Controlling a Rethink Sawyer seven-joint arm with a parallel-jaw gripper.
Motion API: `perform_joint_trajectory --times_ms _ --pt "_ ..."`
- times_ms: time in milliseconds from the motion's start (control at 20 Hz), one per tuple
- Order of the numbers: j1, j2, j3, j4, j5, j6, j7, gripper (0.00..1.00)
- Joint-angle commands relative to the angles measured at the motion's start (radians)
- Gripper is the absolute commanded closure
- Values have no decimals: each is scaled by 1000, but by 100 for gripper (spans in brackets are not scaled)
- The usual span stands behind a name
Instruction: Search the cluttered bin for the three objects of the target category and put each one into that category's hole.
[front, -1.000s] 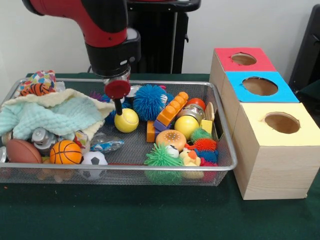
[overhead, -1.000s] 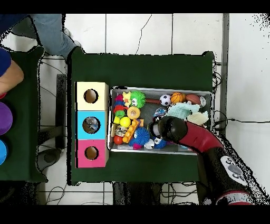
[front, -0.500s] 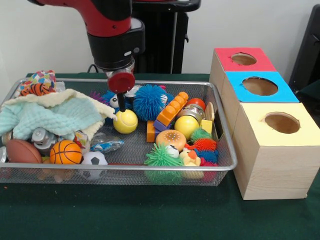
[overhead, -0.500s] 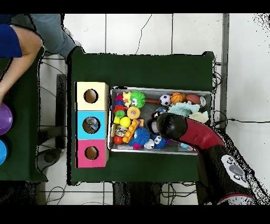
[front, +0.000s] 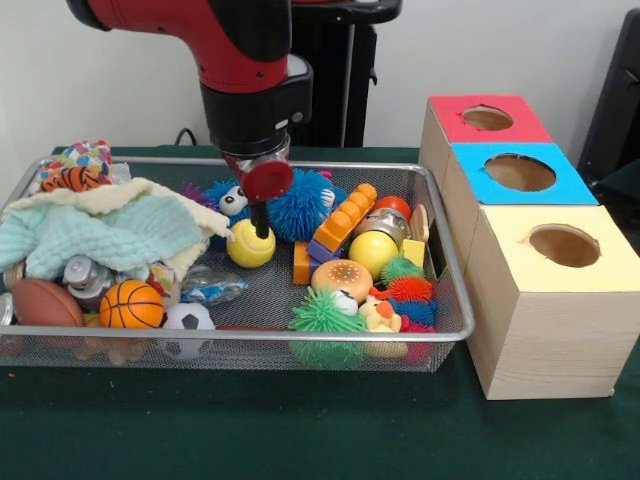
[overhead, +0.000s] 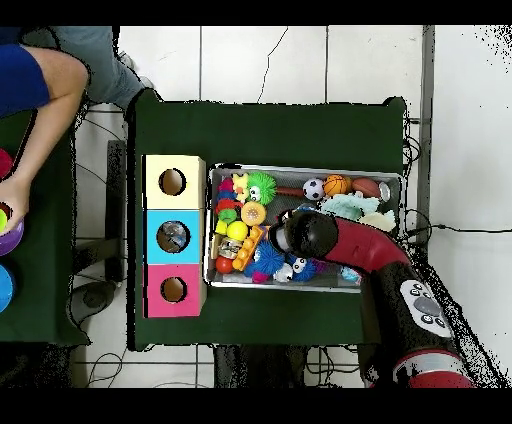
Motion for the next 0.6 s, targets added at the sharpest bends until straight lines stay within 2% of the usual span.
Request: perform_joint_trajectory --times_ms 50,350,600 --pt "28 44 -8 -120 -82 15 -75 0" --pt "141 77 -139 -303 -195 186 -75 0" --pt "158 83 -160 -351 -221 216 -69 0"
